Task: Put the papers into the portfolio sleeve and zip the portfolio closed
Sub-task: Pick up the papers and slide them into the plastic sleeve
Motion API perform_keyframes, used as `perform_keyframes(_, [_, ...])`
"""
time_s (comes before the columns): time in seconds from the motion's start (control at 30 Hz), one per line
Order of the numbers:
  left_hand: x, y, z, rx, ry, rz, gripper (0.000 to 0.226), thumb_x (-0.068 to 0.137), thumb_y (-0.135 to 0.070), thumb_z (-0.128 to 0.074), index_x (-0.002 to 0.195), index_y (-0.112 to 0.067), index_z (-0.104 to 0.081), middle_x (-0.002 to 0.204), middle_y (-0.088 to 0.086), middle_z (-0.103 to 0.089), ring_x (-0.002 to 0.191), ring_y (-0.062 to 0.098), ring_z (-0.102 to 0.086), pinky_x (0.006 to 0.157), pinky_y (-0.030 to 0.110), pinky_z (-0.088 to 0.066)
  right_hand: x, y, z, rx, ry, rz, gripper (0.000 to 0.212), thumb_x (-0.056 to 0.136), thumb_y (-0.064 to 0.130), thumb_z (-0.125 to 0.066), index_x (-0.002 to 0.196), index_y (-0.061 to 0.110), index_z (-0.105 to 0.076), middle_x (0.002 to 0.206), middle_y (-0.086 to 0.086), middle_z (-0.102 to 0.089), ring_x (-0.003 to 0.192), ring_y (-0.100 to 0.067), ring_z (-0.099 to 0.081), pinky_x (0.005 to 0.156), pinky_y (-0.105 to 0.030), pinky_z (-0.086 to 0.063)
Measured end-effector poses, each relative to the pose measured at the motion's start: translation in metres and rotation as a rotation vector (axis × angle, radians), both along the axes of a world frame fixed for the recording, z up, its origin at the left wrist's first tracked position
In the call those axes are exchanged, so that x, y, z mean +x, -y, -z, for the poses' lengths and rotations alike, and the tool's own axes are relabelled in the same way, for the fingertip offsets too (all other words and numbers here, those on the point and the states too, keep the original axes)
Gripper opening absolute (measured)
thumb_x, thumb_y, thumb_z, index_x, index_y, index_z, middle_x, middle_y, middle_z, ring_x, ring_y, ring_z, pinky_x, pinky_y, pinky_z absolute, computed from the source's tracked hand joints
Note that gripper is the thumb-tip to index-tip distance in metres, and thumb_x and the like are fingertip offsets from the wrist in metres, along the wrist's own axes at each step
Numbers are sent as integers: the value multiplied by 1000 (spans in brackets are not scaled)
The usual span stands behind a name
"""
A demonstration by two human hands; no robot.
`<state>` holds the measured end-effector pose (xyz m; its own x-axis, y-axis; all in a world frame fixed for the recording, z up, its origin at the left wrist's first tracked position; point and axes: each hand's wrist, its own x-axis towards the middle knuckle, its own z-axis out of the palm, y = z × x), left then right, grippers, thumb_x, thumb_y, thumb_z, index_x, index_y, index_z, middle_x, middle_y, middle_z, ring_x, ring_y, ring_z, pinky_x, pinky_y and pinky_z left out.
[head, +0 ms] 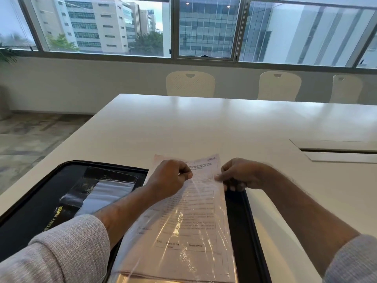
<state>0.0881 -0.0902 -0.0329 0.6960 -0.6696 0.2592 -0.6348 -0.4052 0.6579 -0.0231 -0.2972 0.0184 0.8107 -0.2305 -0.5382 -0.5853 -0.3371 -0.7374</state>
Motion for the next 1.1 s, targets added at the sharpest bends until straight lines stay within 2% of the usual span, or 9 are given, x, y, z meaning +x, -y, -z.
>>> perform_keyframes(0.13, [-1, 1, 0, -10, 9, -13, 7, 86, -18, -74, 82, -23, -77, 73, -20, -67, 76, -12, -60, 62, 2, -42, 1, -5, 4, 21, 131, 155, 30, 92, 25, -64, 101, -3, -67, 84, -14, -74, 57, -16, -58, 48, -25, -39])
perform_keyframes(0.23, [-2, 1, -1, -5, 8, -12, 5, 86, -19, -73, 84, -21, -77, 75, -17, -69, 71, -6, -62, 61, 5, -42, 4, -7, 11, 21, 201, 259, 18, 93, 17, -61, 97, 0, -67, 83, -12, -76, 54, -15, -57, 44, -22, -39])
perform_keyframes(0.37, [-4, 0, -1, 1, 1, -24, 5, 87, -19, -73, 84, -21, -77, 76, -18, -69, 71, -4, -63, 63, 8, -43, 0, 0, 8, -43, 88, 87, 14, 89, 13, -66, 87, -1, -69, 69, -8, -70, 48, -12, -50, 41, -22, -32])
perform_keyframes(0.47, [-7, 2, 0, 15, -27, -13, 5, 86, -18, -73, 84, -20, -77, 80, -14, -72, 74, -1, -64, 71, 20, -52, -5, 7, 2, -58, 15, -61, 18, 88, 17, -68, 90, -1, -71, 65, -8, -64, 47, -12, -47, 45, -24, -28])
perform_keyframes(0.6, [-7, 3, 0, 9, -35, -13, 6, 87, -18, -72, 86, -20, -77, 81, -14, -71, 77, 2, -65, 74, 23, -54, -4, 5, 2, 7, 100, 70, 21, 89, 21, -67, 90, 1, -73, 70, -12, -69, 47, -13, -50, 40, -22, -28])
perform_keyframes(0.7, [-7, 3, 0, 5, -29, -1, 5, 87, -18, -72, 87, -20, -77, 80, -15, -70, 77, 2, -65, 74, 22, -54, -1, -1, 9, 0, 180, 193, 18, 91, 15, -63, 92, -2, -71, 73, -13, -68, 45, -12, -48, 39, -22, -28])
perform_keyframes(0.93, [-7, 3, 1, -17, 8, -15, 5, 87, -19, -73, 87, -19, -77, 73, -20, -65, 73, -3, -63, 65, 14, -45, -5, 7, 3, -93, -1, -18, 27, 87, 16, -68, 97, -9, -67, 71, -10, -61, 49, -13, -45, 49, -27, -28])
perform_keyframes(1.03, [-7, 4, 1, -9, 2, -17, 5, 87, -19, -72, 87, -20, -77, 72, -22, -64, 72, -5, -61, 64, 13, -44, -2, 1, 6, -110, 161, 134, 19, 87, 17, -69, 96, 0, -69, 80, -11, -66, 53, -14, -51, 47, -26, -32])
perform_keyframes(1.1, [-8, 4, 0, 5, -4, -19, 5, 87, -21, -72, 87, -21, -77, 74, -20, -65, 73, -3, -61, 65, 17, -46, 1, -7, 10, -153, 315, 190, 30, 86, 28, -70, 107, 8, -63, 96, -8, -67, 68, -16, -60, 53, -25, -41])
